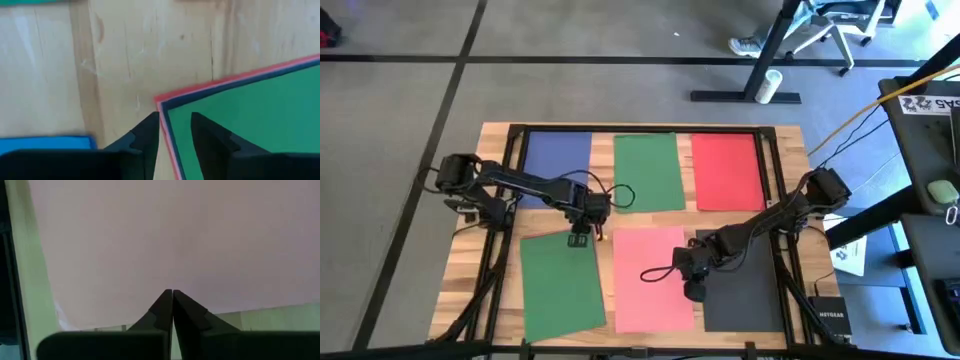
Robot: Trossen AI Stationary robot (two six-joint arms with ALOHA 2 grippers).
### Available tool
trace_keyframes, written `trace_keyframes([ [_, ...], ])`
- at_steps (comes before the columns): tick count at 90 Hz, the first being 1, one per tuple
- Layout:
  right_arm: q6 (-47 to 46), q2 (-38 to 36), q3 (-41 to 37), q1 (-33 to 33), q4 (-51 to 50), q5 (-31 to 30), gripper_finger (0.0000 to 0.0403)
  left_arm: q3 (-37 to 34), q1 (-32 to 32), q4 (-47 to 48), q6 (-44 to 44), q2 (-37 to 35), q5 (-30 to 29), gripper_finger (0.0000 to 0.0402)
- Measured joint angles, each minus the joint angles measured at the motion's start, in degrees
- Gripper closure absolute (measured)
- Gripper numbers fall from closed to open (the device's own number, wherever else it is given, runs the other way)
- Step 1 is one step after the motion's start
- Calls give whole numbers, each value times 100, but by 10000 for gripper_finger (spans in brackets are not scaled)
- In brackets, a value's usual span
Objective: Organize paper
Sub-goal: Stack the green paper on top of the other green paper
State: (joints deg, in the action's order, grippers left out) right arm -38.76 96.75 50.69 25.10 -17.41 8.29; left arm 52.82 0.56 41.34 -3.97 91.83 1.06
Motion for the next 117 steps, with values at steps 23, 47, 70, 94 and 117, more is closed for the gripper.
trace_keyframes([
  [23,4,0,-1,0,0,0,403,0,4,5,-103,0,194,303],
  [47,9,0,-1,0,16,-20,403,0,191,7,-94,2,489,303],
  [70,8,0,-1,0,20,-20,403,-58,261,-58,-95,2,627,303],
  [94,17,0,-1,0,24,-32,403,-395,260,-266,84,2,627,303],
  [117,15,-2,-3,0,63,-33,403,-457,260,-492,124,4,626,303],
])
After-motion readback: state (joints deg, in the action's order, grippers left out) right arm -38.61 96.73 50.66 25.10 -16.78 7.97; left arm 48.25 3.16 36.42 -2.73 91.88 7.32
